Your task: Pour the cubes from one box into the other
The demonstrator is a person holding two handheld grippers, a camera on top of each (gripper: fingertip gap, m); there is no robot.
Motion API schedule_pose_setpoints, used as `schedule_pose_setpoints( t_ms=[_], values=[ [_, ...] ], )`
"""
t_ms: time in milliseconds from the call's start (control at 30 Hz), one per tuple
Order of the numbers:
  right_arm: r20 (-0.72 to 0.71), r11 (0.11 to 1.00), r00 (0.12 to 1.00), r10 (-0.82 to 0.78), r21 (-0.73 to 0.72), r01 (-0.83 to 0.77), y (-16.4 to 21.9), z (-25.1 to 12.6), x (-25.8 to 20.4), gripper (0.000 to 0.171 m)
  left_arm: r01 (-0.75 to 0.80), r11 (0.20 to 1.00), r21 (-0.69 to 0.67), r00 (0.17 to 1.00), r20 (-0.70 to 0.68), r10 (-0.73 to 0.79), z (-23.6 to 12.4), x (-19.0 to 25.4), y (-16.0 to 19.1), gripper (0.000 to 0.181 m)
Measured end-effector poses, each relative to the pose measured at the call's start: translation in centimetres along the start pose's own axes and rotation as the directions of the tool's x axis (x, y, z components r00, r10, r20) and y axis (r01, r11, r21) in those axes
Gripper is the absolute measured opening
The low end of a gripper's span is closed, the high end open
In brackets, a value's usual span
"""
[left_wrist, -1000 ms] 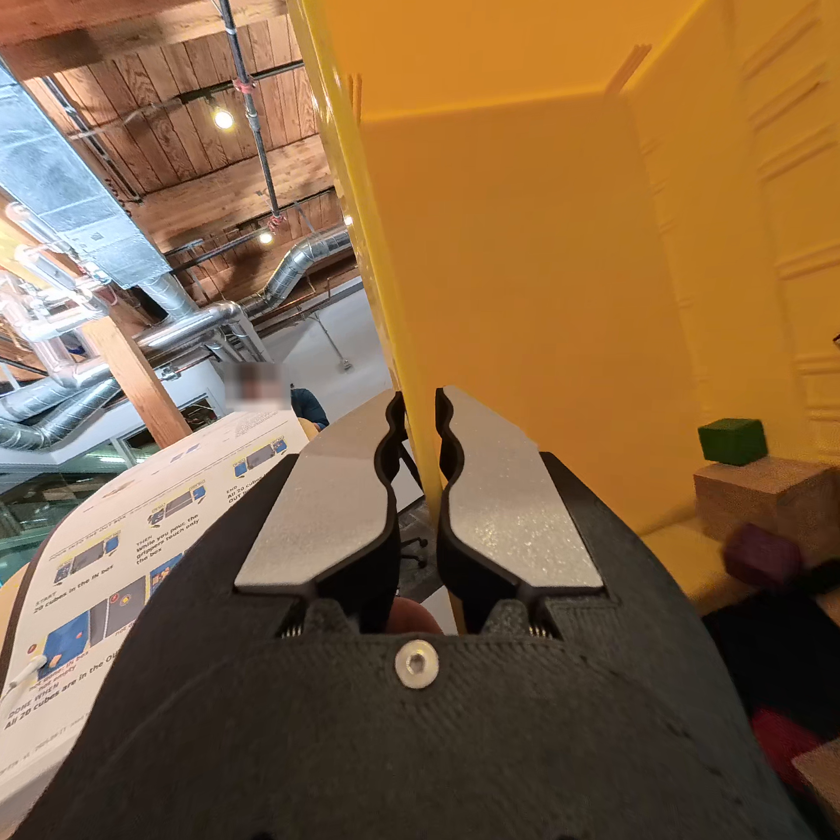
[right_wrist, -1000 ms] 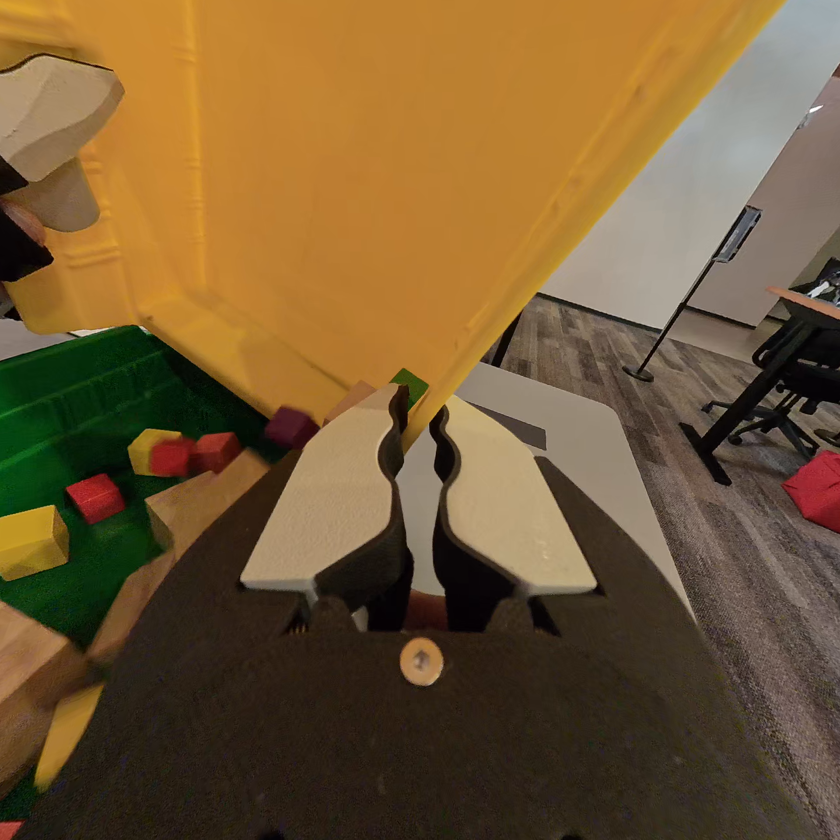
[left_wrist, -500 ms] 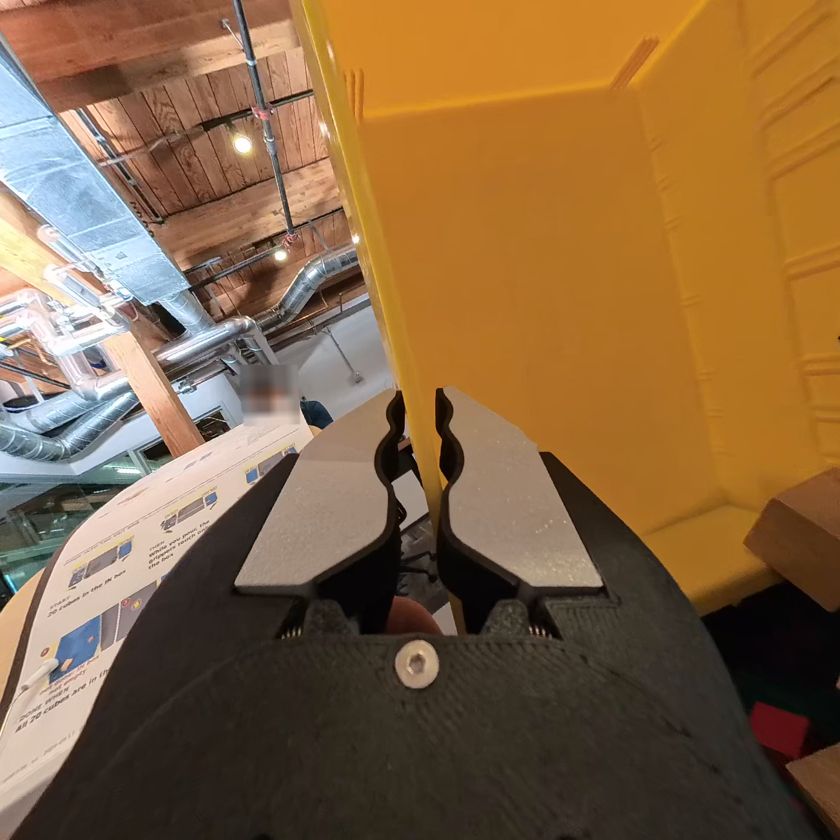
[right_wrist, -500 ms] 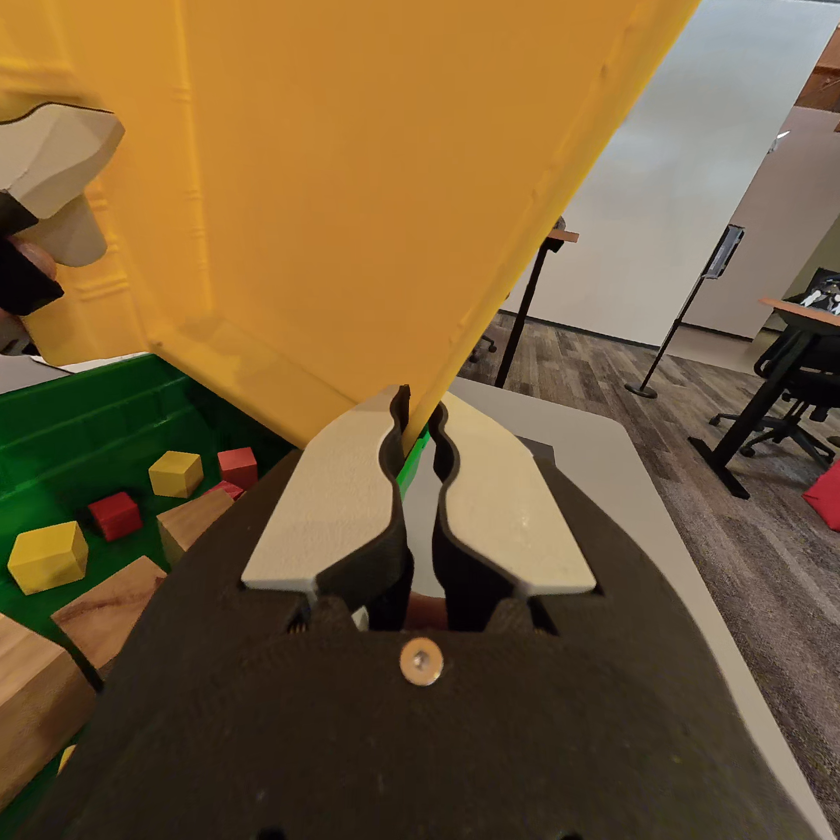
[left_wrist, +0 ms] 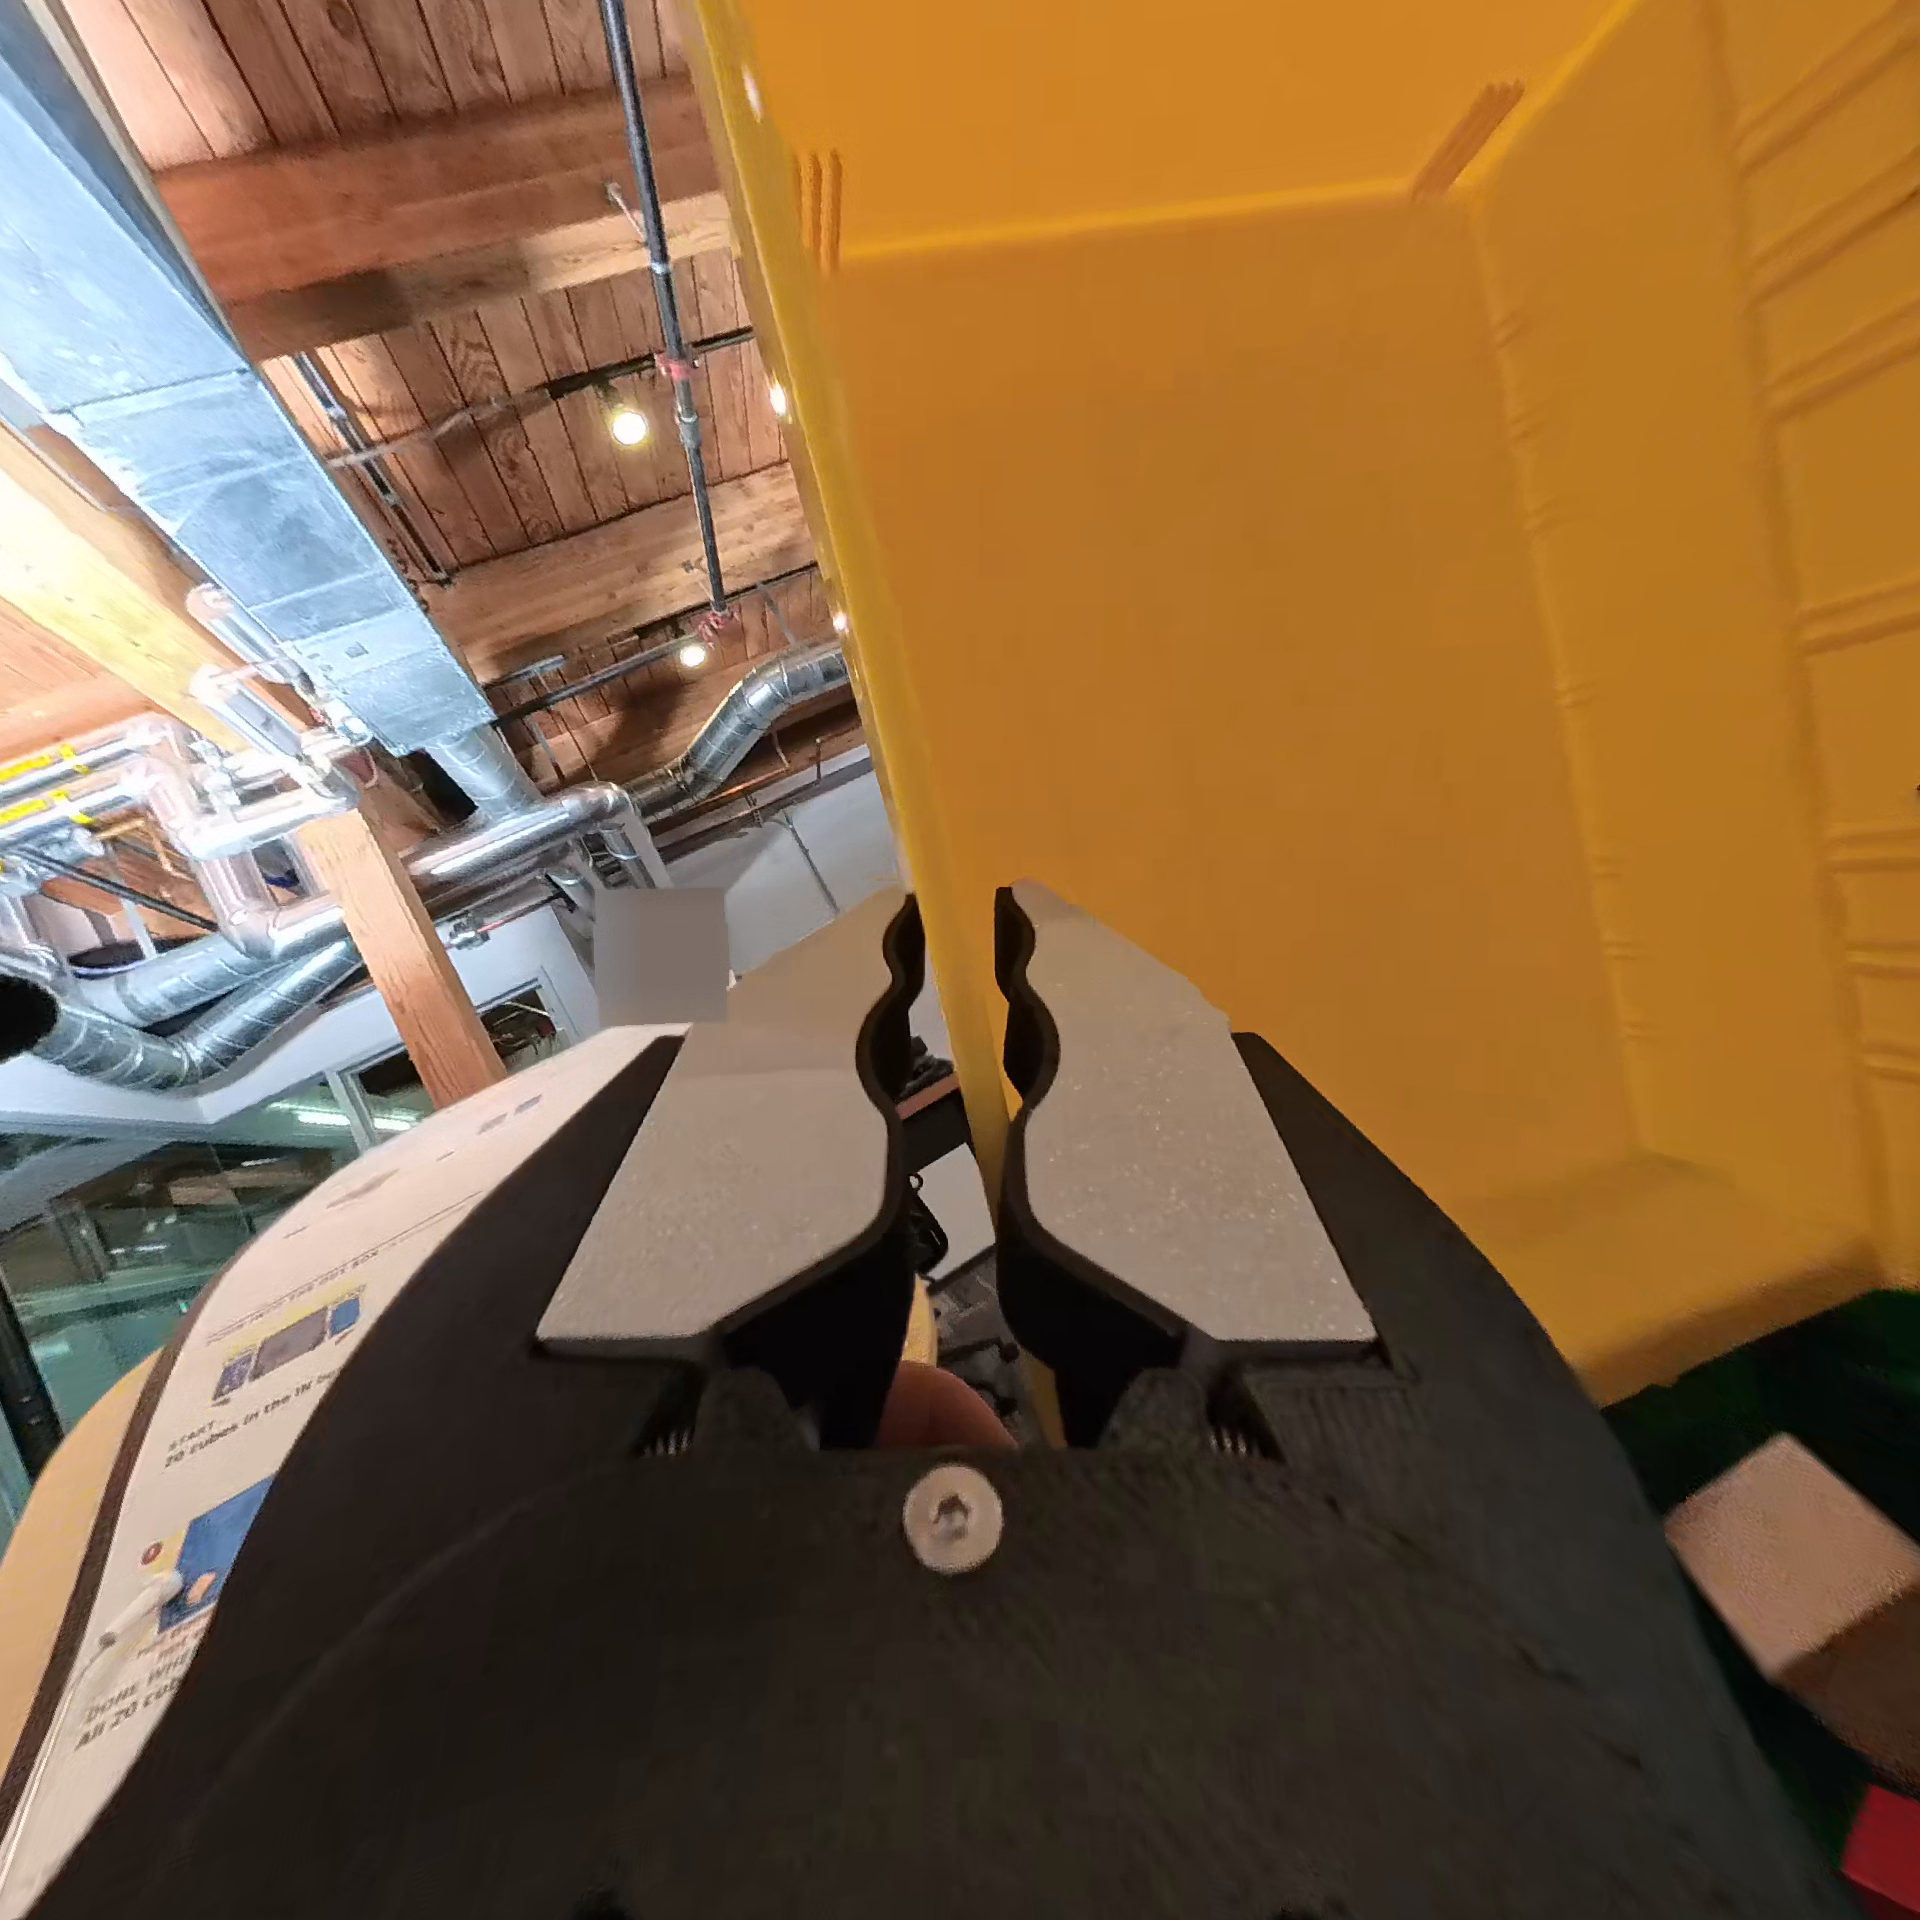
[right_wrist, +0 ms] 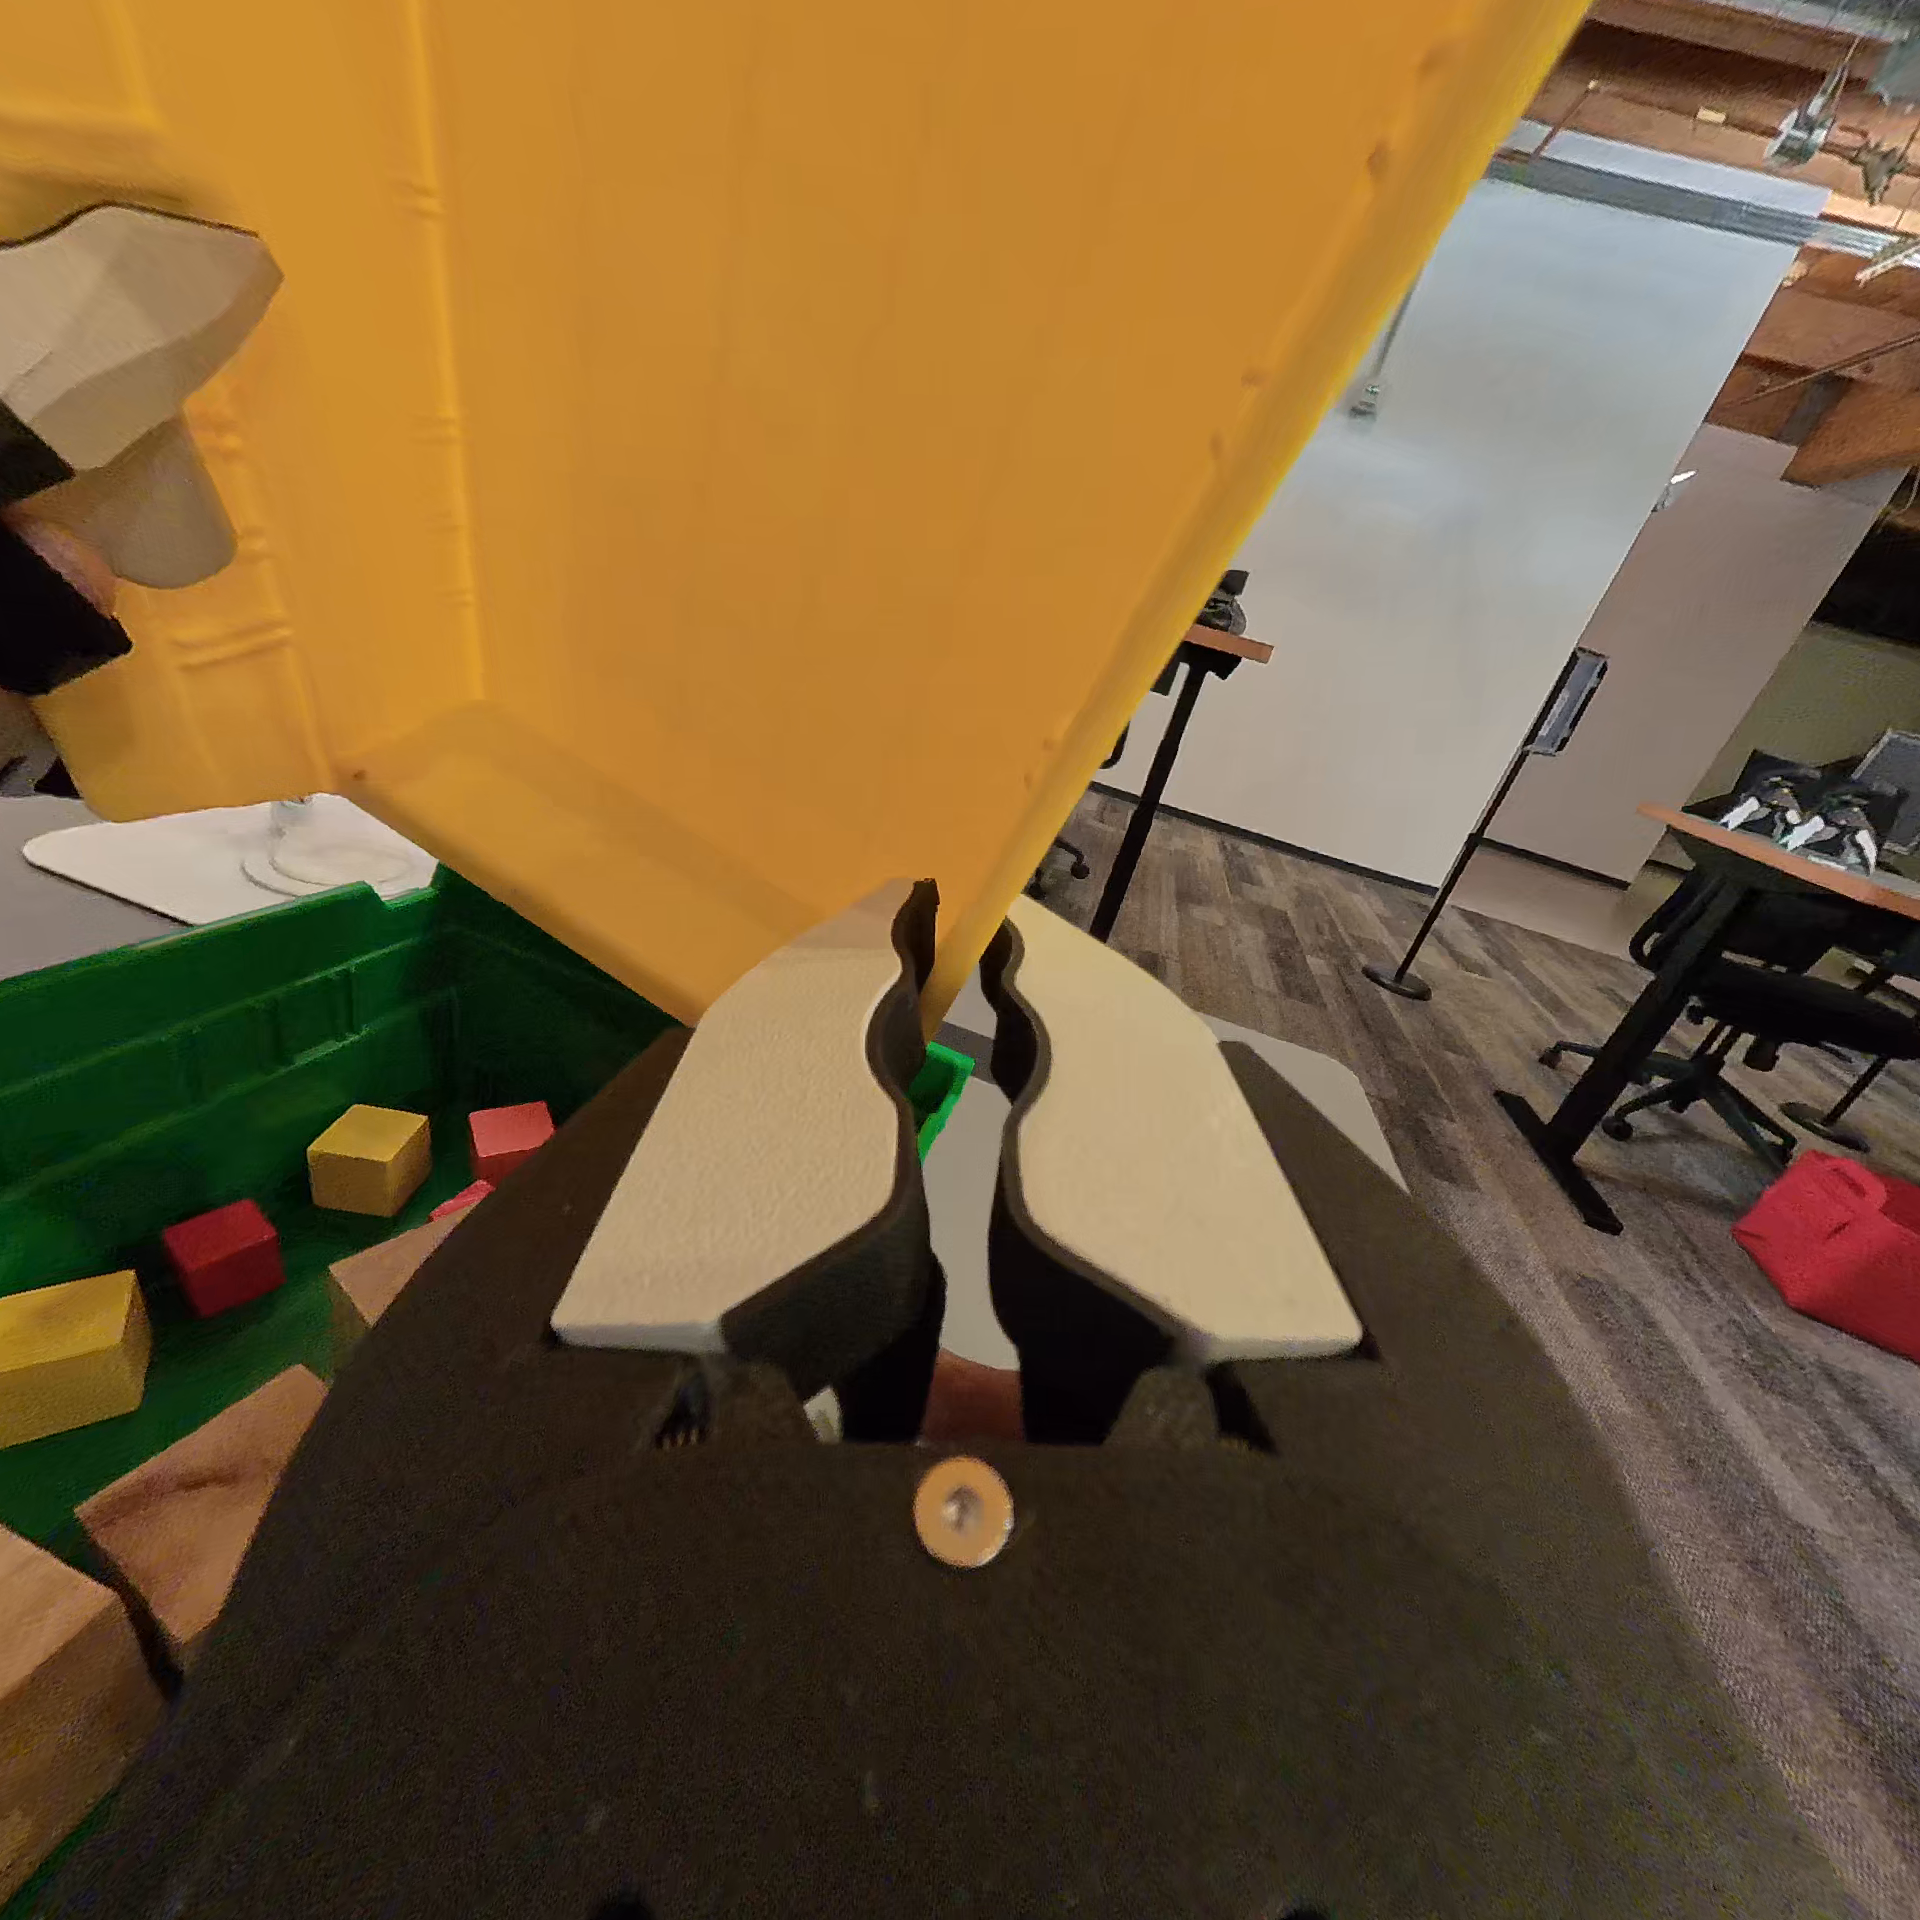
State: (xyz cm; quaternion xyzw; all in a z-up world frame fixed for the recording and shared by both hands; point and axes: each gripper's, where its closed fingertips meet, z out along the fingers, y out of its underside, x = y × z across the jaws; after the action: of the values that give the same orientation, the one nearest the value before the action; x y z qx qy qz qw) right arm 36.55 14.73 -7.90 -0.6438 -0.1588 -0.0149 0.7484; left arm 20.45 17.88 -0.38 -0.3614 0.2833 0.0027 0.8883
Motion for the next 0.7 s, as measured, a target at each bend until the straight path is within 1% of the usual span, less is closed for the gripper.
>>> schedule_pose_setpoints(
  t_ms=[200, 433, 533, 700],
  values=[
    [0.022, 0.997, 0.998, -0.067, -0.023, 0.067, -3.7, 0.1, -0.8, 0.005, 0.037, 0.998, -0.053, 0.998, 0.045, -0.035, 1.6, -3.3, -0.9, 0.004],
    [0.036, 0.990, 0.995, -0.092, -0.103, 0.095, -7.3, 0.0, -1.9, 0.006, 0.142, 0.977, -0.156, 0.990, 0.016, -0.141, 3.2, -6.2, -1.4, 0.003],
    [0.081, 0.990, 0.994, -0.073, -0.115, 0.082, -8.2, -0.4, -2.7, 0.009, 0.176, 0.963, -0.203, 0.983, -0.015, -0.183, 3.0, -7.0, -1.7, 0.003],
    [0.183, 0.997, 0.983, -0.022, -0.073, 0.035, -10.5, -1.6, -4.8, 0.016, 0.282, 0.909, -0.307, 0.952, -0.026, -0.304, 1.5, -8.4, -1.5, 0.004]
  ],
)
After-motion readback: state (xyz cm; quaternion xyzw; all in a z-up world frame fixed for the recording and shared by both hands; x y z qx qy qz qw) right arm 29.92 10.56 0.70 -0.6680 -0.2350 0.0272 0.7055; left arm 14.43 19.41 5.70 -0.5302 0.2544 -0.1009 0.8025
